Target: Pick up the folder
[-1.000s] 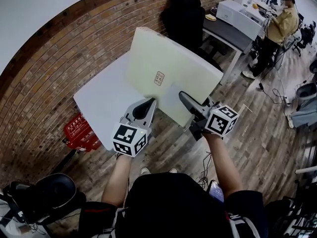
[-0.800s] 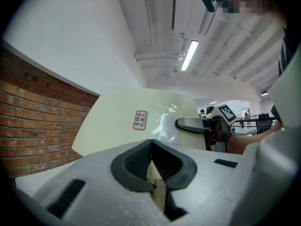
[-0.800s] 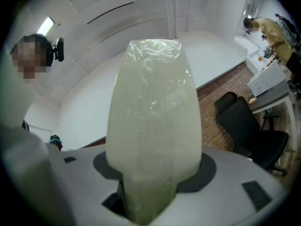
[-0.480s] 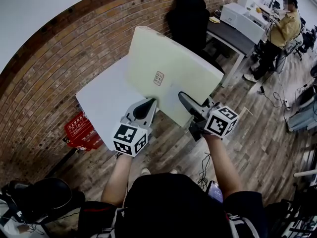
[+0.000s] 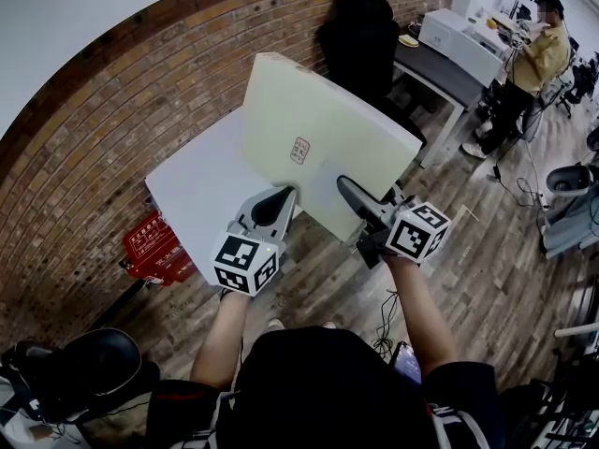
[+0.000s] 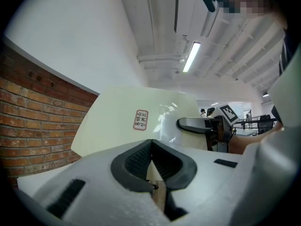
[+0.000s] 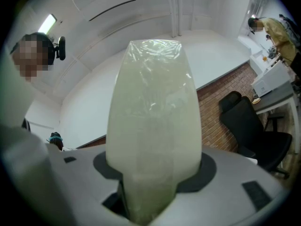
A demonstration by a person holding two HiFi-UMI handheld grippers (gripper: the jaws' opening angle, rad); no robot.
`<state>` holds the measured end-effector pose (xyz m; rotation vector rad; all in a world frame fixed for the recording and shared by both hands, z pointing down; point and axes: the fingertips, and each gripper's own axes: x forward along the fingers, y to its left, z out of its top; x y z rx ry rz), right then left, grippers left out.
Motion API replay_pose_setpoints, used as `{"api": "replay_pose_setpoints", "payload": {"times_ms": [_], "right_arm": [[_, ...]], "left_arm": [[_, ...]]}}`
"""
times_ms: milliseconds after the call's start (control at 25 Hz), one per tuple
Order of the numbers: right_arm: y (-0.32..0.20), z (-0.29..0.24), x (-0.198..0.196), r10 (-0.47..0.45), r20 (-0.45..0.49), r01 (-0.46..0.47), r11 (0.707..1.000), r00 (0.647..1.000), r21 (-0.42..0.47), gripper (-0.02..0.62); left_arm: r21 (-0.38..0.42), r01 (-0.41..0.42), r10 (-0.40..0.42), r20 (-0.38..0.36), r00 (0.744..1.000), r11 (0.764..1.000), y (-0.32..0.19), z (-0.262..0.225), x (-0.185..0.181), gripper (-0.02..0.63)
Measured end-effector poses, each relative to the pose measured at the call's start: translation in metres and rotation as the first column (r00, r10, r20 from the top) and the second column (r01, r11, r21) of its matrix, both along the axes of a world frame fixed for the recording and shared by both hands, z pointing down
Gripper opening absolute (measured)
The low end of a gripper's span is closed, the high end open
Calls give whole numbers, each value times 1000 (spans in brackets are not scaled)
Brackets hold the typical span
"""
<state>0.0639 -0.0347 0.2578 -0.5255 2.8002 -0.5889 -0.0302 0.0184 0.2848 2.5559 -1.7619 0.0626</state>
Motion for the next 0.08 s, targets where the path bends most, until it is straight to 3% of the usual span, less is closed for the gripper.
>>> {"api": "replay_pose_setpoints", "payload": {"times_ms": [80], "right_arm": [[-1, 0, 2, -1, 3, 1, 1000, 1000, 0, 278]], "left_arm": [[1, 0, 0, 2, 1000, 1000, -1, 0, 3, 17]]}}
